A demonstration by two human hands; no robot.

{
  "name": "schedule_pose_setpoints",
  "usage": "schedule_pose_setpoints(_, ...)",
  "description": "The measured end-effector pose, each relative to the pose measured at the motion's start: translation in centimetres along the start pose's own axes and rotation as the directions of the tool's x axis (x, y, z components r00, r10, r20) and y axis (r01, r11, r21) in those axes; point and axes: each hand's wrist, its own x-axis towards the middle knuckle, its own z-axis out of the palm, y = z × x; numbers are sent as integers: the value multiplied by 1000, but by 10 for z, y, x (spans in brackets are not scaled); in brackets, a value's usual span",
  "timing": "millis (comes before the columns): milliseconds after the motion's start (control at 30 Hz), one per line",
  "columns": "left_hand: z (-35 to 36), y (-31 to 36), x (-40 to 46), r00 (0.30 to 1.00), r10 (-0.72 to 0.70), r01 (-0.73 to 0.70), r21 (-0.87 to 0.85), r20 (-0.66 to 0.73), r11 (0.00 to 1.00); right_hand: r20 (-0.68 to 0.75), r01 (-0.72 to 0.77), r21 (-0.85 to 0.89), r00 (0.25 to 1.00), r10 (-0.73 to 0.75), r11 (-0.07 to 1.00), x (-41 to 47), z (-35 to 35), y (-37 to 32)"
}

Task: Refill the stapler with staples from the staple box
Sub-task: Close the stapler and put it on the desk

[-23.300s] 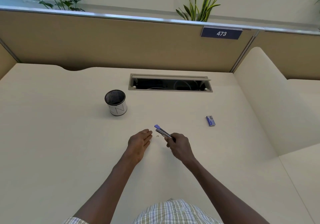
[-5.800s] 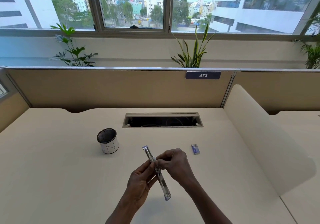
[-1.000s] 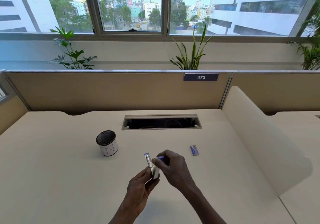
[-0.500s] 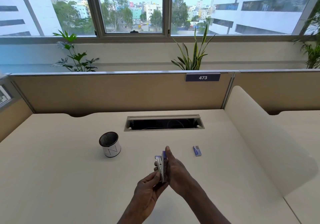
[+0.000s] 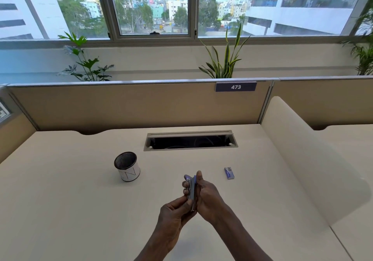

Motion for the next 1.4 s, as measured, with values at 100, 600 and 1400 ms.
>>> schedule_pose_setpoints(100,1,0,0,1000,7,-8,30,4,1000,4,-6,10,1000,6,1000,1,-1,1)
schedule_pose_setpoints(600,4,-4,-2,999,17,-13,88,-47,996,12,18,35,1000,-18,999,8,-8,5)
schedule_pose_setpoints(1400,-62,-4,47,886,442,-133,835,-142,535,-236,-13,-936,764,-600,352,33,-16,23)
